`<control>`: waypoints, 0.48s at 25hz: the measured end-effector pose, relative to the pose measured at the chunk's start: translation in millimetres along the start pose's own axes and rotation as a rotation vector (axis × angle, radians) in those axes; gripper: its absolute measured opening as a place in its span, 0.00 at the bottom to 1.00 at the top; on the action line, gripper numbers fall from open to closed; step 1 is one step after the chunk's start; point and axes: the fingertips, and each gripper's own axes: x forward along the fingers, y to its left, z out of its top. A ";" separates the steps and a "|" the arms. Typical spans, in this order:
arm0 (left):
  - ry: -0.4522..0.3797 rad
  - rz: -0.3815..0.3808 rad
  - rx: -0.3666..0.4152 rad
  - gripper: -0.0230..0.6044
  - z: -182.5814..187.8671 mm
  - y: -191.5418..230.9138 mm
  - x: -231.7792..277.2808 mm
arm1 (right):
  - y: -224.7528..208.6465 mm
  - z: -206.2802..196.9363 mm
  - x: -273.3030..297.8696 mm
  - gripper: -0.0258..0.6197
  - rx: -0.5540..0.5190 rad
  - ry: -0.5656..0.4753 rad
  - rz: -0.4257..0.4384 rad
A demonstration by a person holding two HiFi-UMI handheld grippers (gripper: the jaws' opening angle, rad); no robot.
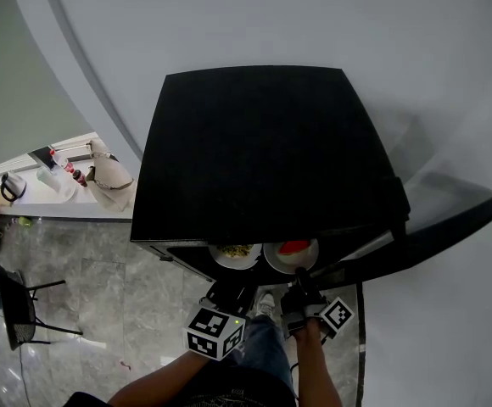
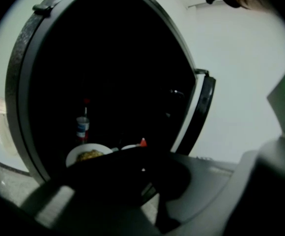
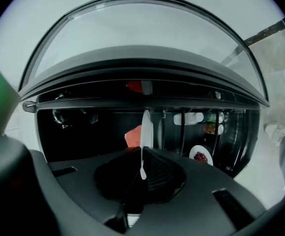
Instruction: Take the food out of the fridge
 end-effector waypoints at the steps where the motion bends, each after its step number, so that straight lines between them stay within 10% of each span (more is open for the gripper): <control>1: -0.002 -0.002 0.000 0.02 0.3 -0.5 -0.8 | 3.2 -1.2 -1.5 0.05 0.001 0.000 0.013; 12: -0.046 0.001 -0.013 0.02 10.6 -6.1 -22.6 | 67.5 -22.0 -31.3 0.05 -0.037 0.023 0.118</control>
